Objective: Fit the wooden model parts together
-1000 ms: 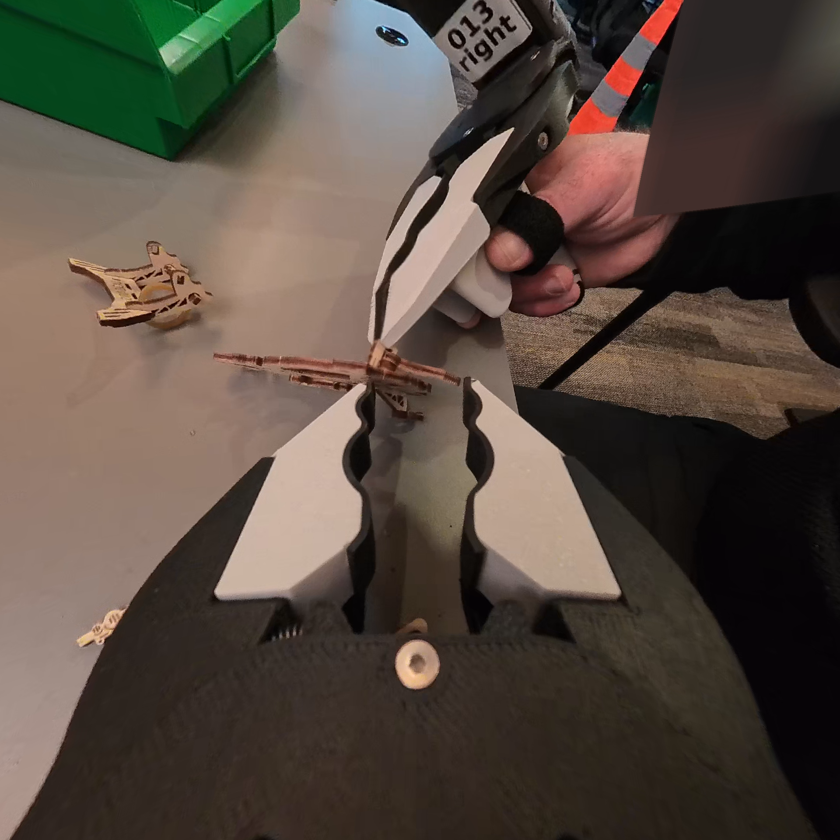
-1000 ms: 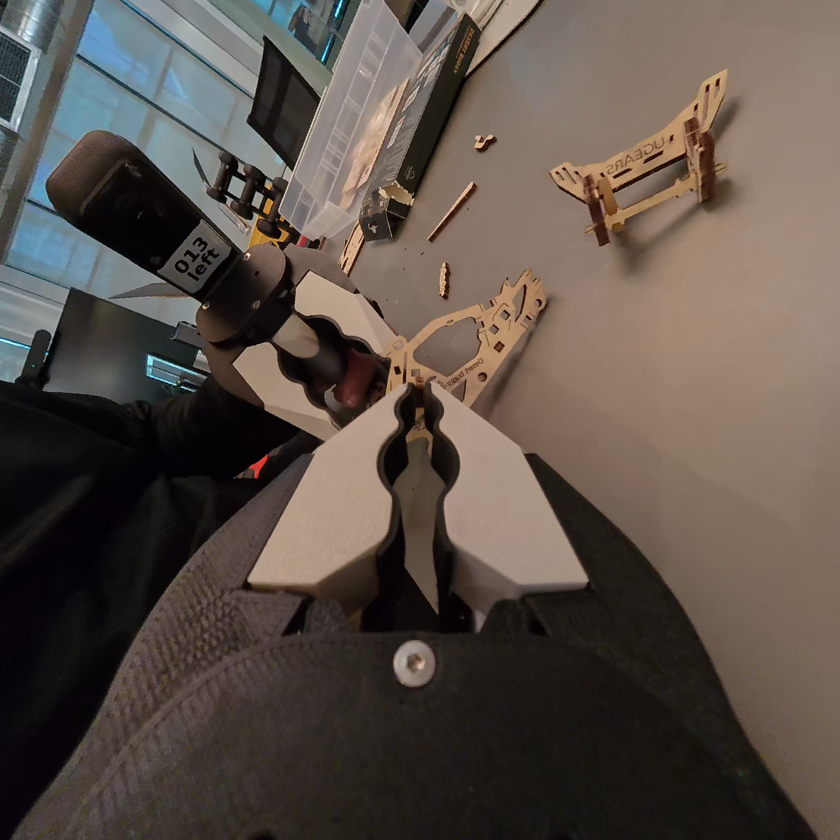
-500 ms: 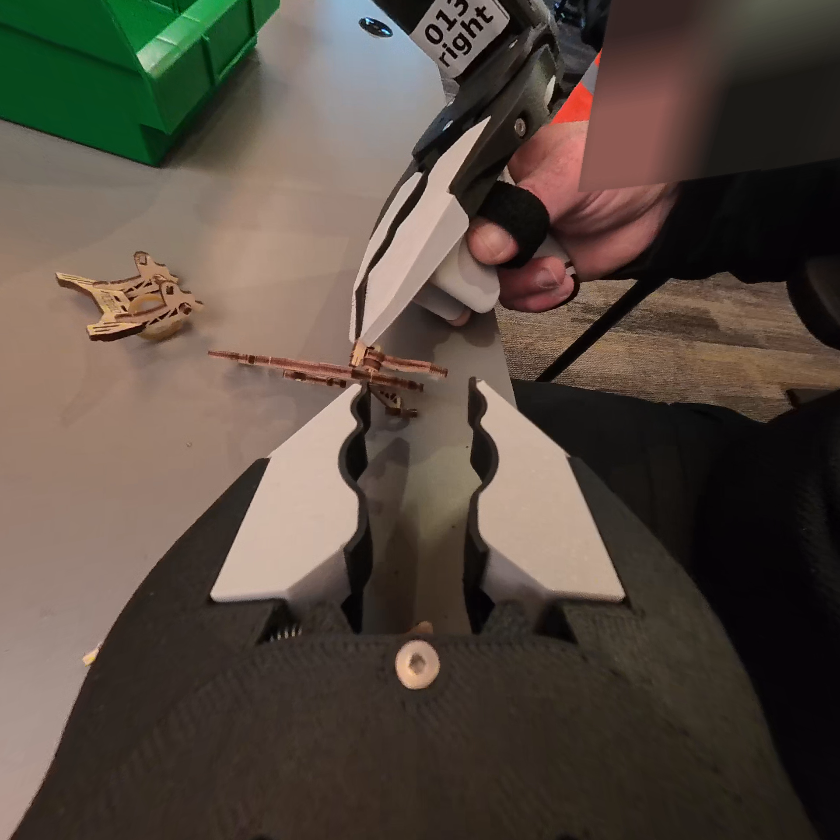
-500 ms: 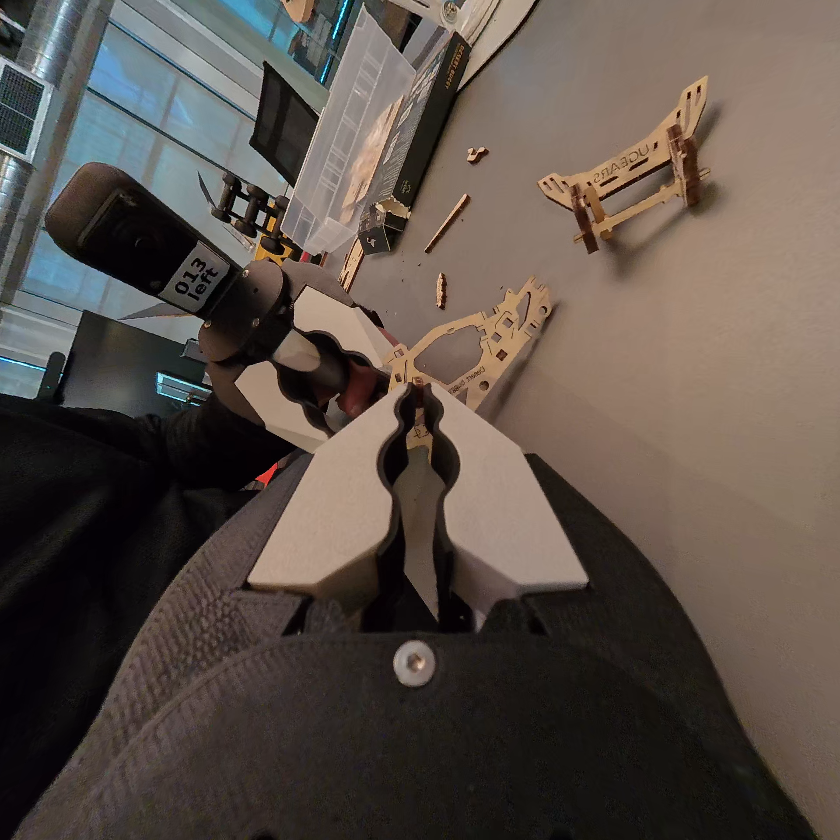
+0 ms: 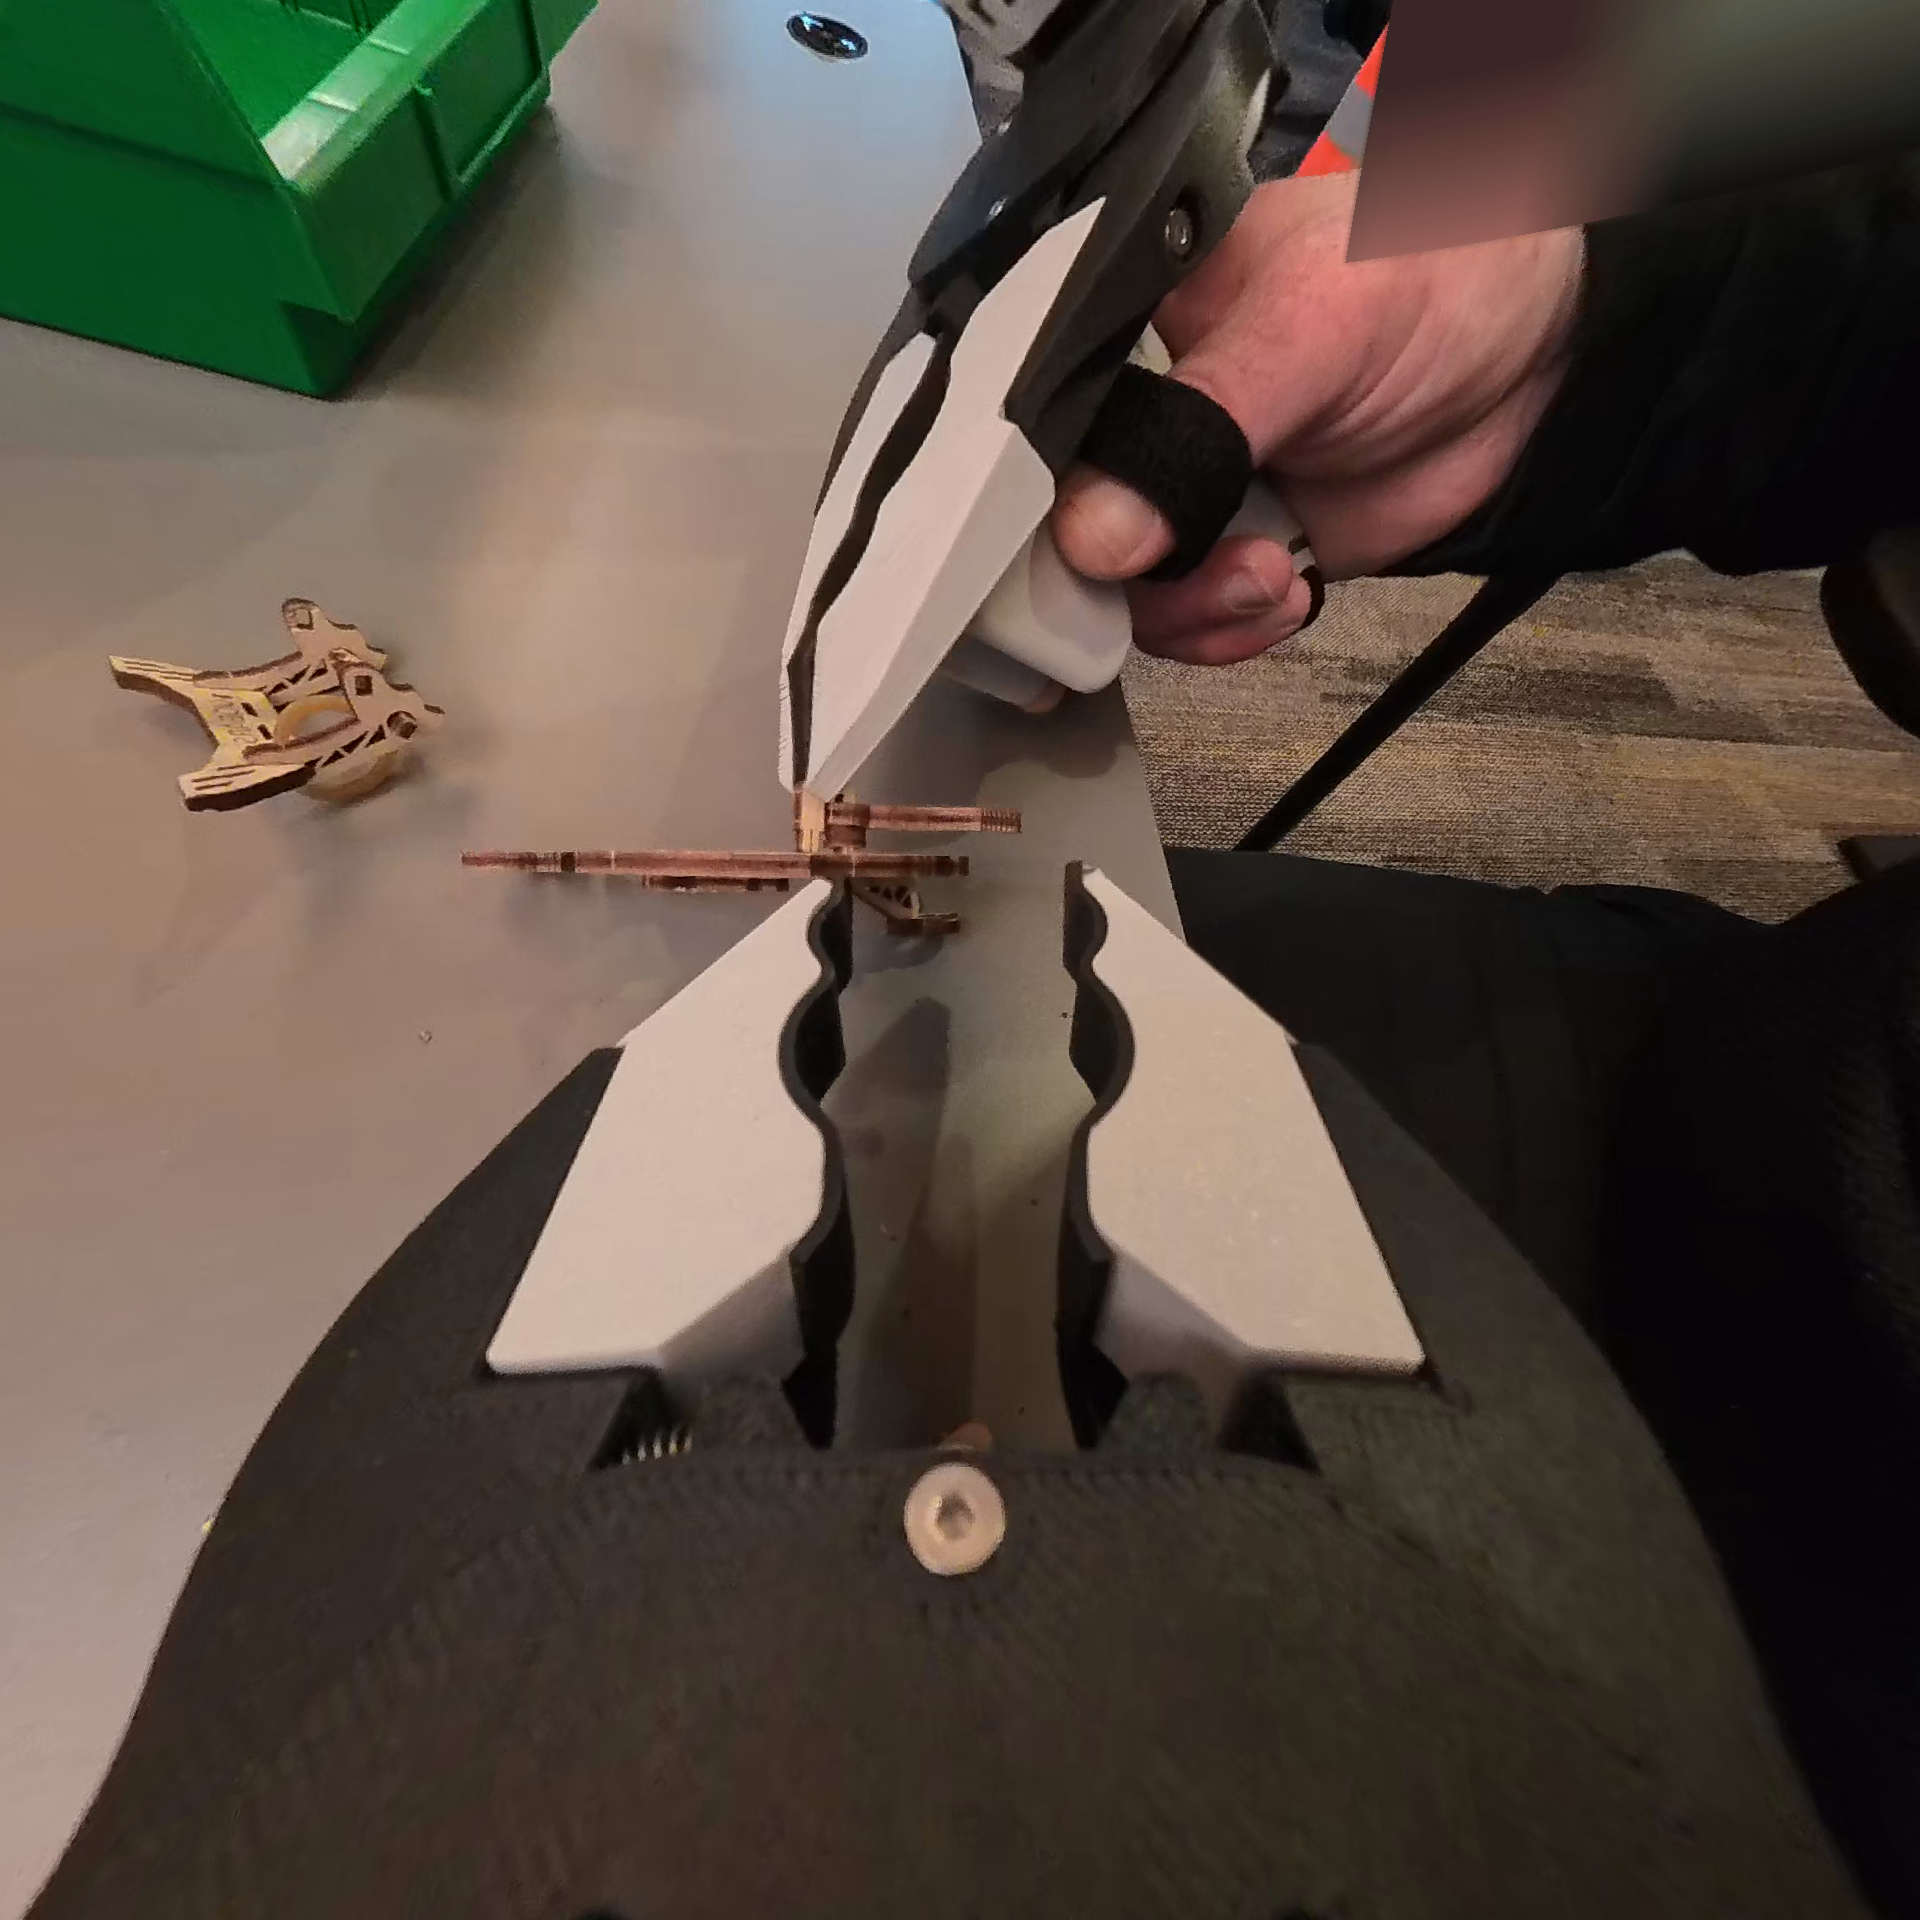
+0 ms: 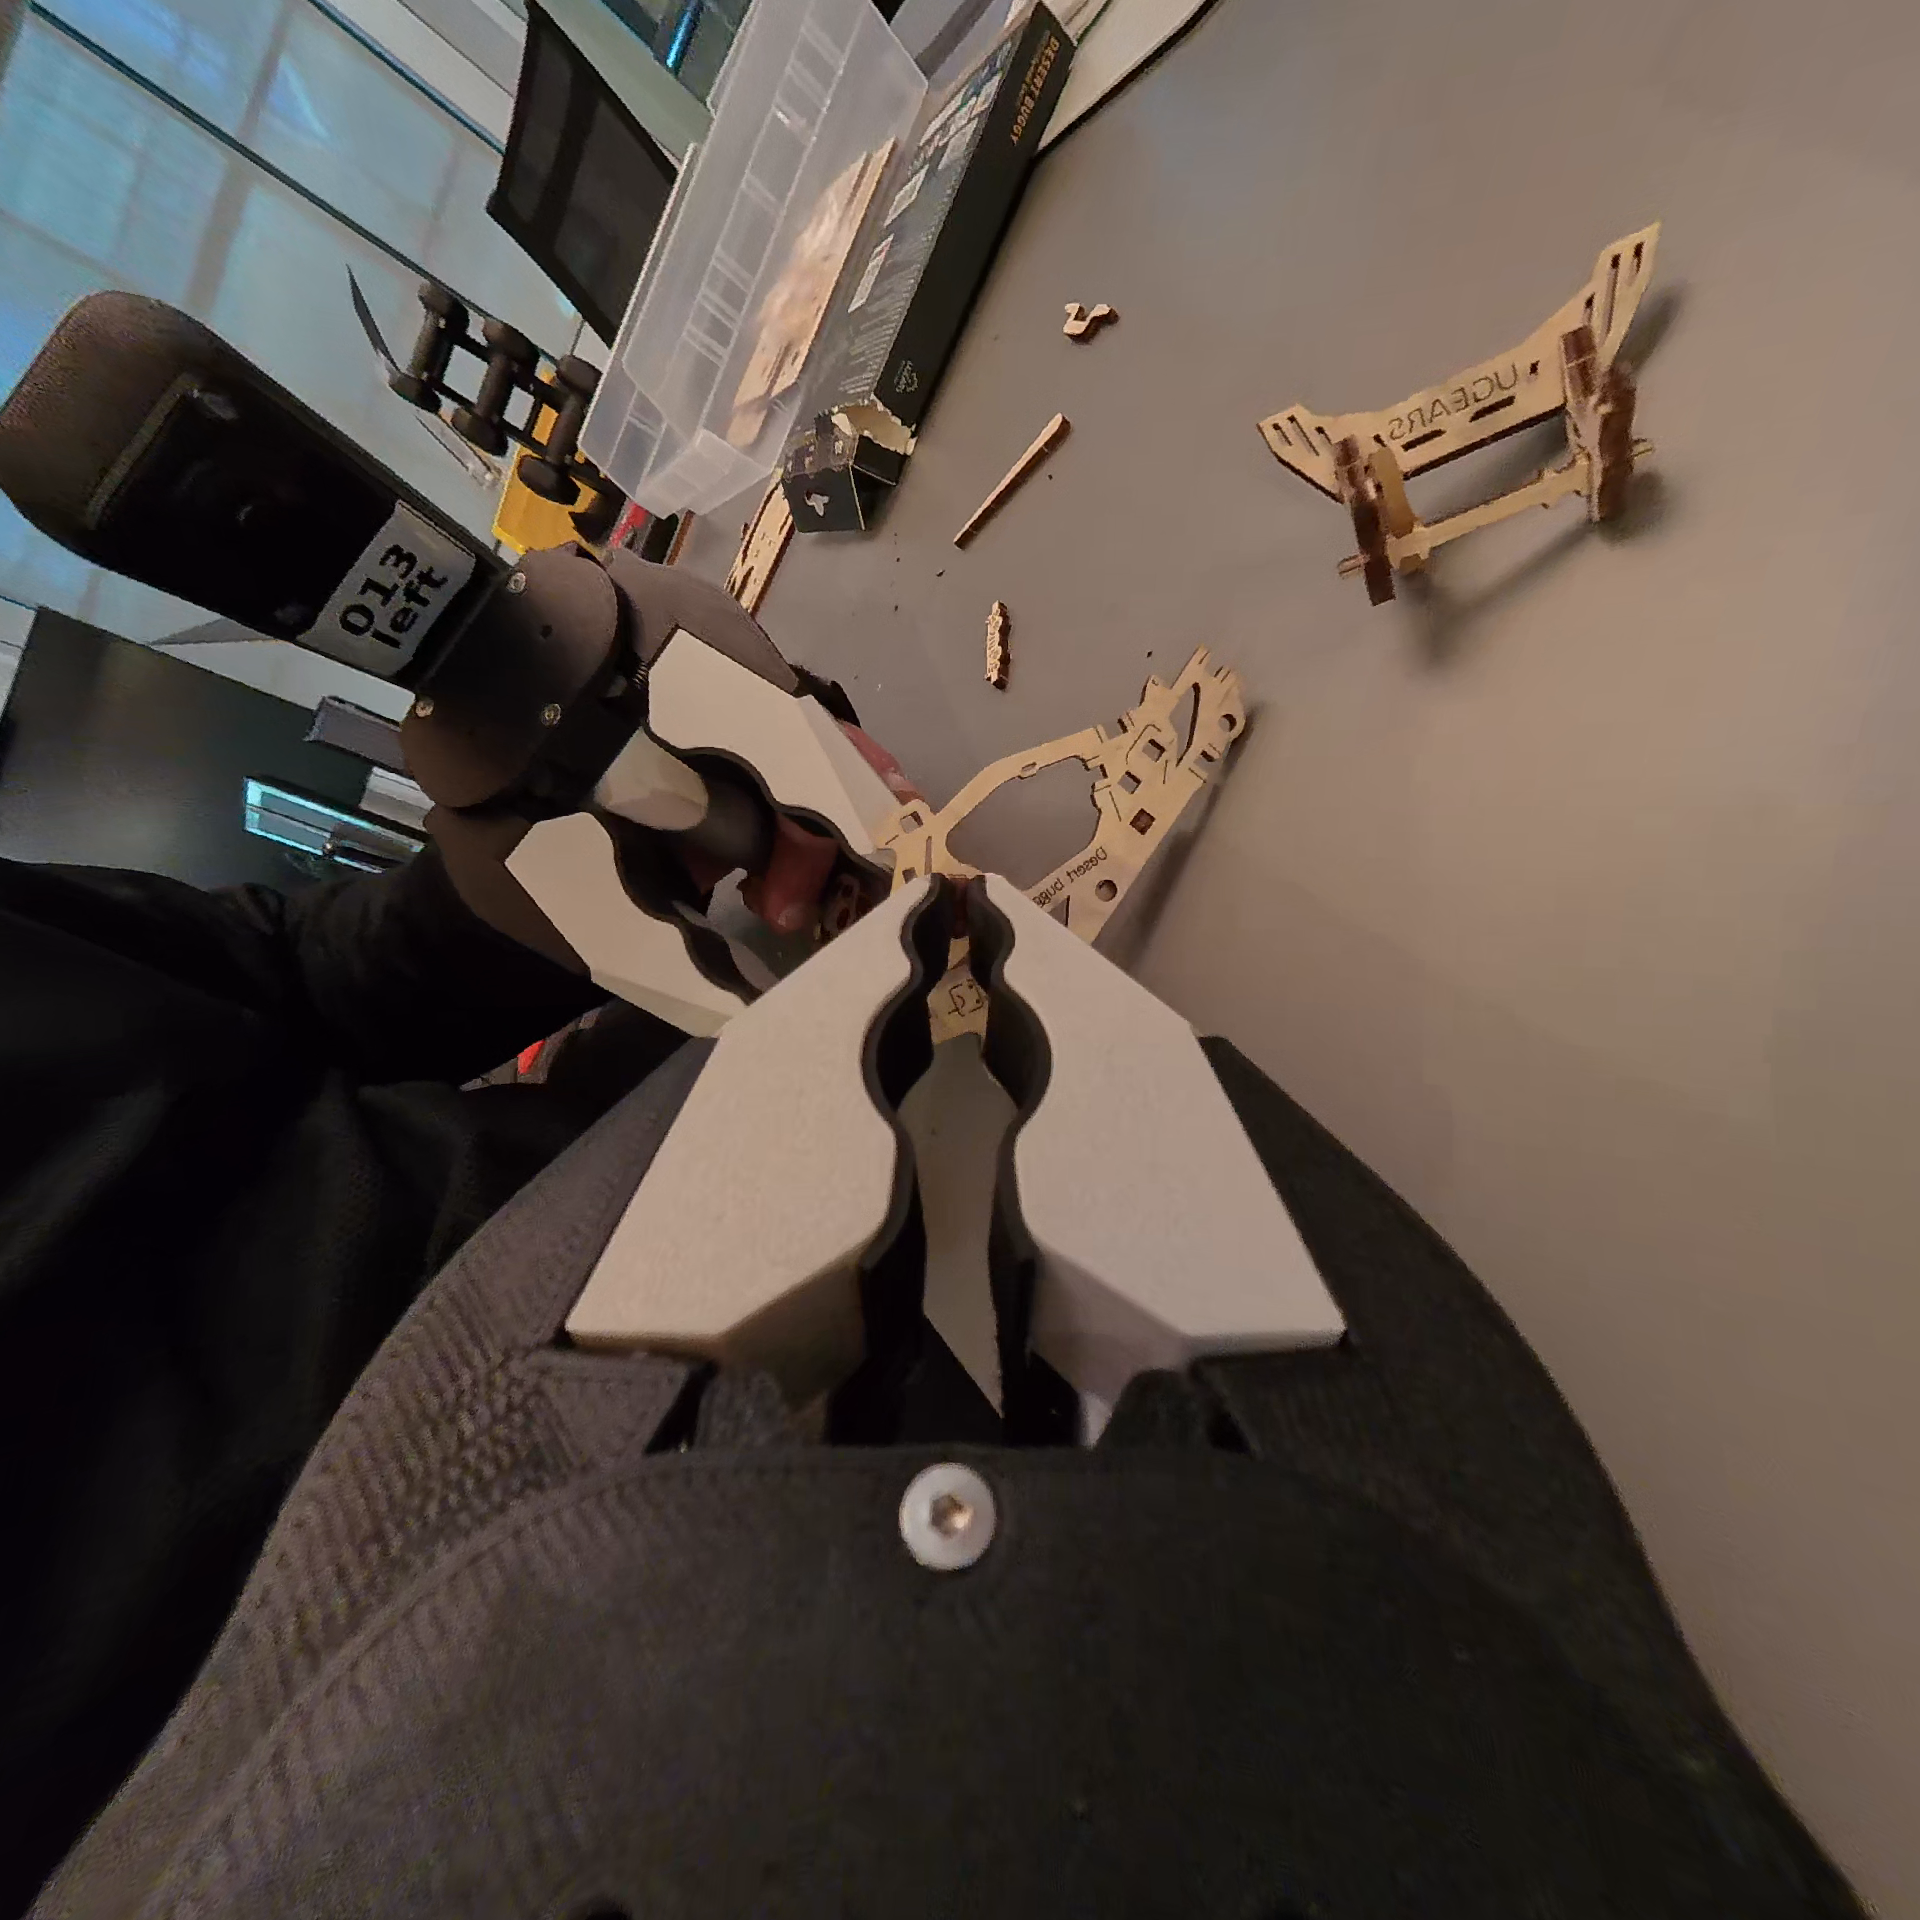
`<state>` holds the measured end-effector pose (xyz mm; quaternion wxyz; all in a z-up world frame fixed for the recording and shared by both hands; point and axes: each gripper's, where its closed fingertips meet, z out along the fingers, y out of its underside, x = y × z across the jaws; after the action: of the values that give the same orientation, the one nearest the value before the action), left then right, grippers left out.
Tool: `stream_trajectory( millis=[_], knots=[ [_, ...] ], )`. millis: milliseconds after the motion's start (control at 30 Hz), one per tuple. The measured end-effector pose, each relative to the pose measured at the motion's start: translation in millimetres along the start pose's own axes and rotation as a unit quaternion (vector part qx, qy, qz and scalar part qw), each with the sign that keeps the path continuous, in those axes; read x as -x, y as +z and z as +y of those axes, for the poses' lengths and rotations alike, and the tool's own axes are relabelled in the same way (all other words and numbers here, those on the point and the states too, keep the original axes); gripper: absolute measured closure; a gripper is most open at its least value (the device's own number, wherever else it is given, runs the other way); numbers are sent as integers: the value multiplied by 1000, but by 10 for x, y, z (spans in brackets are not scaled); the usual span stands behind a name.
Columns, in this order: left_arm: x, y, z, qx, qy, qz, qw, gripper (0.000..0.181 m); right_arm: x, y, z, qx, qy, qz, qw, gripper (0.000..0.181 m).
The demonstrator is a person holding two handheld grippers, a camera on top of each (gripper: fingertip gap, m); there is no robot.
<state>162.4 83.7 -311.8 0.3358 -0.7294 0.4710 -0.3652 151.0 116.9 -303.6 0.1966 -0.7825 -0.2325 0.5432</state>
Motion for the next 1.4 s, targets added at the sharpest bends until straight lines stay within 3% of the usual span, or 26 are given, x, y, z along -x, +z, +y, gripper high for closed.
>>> stream_trajectory(
  millis=[633, 1067, 1400],
  knots=[
    [42, 9, 13, 12, 29, -16, 999, 149, -1, 23, 10, 101, -40, 27, 994, 181],
    [45, 10, 18, 13, 25, -12, 1000, 151, -13, 38, 10, 93, -46, 32, 994, 181],
    [59, 19, 26, 18, 40, -25, 999, 151, 2, 40, 4, 53, -89, 84, 991, 181]
  ],
)
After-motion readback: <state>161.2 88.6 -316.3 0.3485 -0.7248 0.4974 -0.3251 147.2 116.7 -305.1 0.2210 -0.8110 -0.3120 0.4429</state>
